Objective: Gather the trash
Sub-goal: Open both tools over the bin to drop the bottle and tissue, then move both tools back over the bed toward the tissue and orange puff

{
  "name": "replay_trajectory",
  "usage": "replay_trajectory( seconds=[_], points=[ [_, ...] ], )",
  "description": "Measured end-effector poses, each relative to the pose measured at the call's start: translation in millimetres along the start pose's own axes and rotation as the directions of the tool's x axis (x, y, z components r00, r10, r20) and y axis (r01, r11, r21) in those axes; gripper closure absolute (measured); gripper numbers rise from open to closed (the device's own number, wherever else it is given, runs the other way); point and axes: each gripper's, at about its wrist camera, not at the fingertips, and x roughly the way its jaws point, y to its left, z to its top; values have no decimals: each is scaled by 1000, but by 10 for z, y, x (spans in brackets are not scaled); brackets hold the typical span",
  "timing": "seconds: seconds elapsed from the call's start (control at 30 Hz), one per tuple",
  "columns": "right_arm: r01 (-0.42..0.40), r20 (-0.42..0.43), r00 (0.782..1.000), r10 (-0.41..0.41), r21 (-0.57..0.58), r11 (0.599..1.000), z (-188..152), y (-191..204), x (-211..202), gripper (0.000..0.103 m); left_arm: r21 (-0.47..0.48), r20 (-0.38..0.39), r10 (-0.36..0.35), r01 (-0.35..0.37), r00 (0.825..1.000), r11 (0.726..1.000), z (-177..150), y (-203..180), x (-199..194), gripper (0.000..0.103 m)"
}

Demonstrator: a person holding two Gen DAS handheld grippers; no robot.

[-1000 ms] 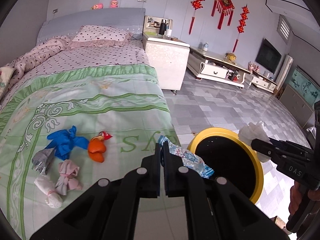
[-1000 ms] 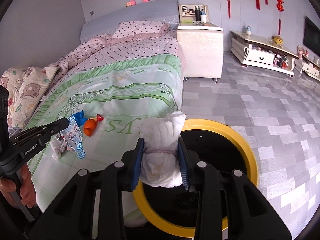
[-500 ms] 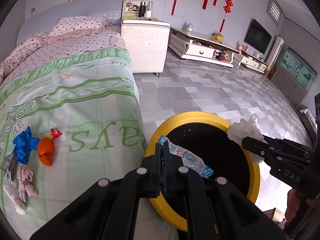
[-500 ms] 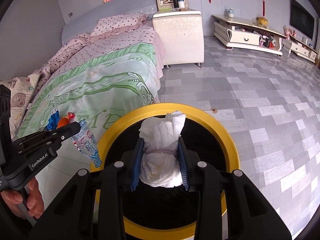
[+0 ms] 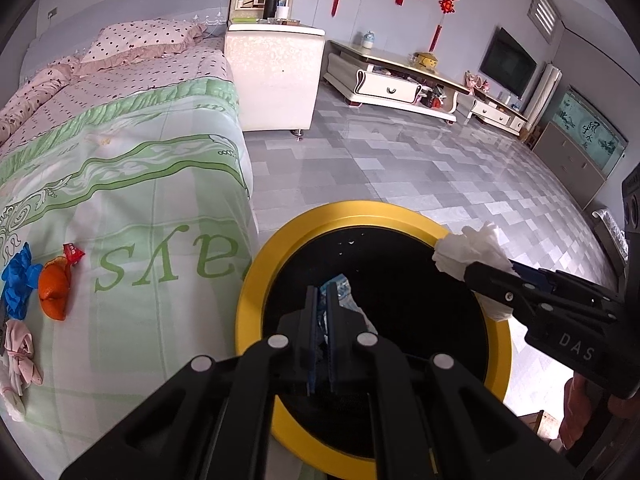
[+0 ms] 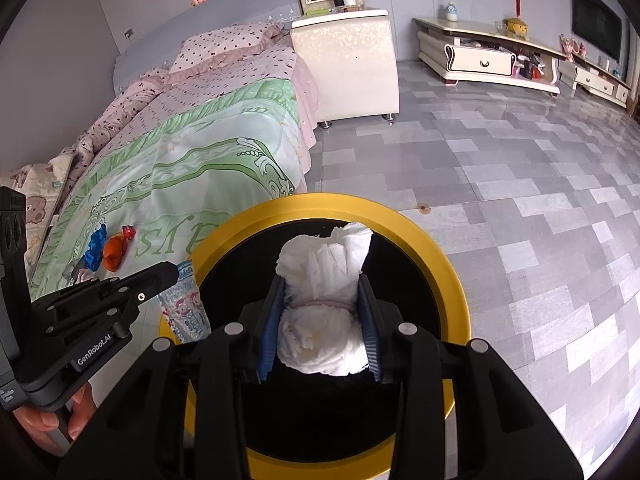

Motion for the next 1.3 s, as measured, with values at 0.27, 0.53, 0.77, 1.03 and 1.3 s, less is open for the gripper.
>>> replay_trajectory(
  seconds=[0.27,0.53,0.77,1.03,1.3],
  points=[
    [29,14,999,-30,39,999,19,-91,-89,56,-32,9,10,-10,1000,999,-4,78,-65,62],
    [66,59,996,-69,51,996,28,-74,-290,44,-96,63,85,-78,994,992,-33,373,-320,32],
    [48,116,992,-47,0,999,68,213,-474,31,-156,87,177,-162,980,974,-94,808,-609,21],
    [19,178,984,-4,-82,996,112,740,-576,18,-229,110,275,-245,955,942,-220,1319,-971,18],
    [-69,192,976,104,-182,981,186,1448,-485,14,-315,102,366,-319,925,894,-415,1891,-1279,15]
  ],
)
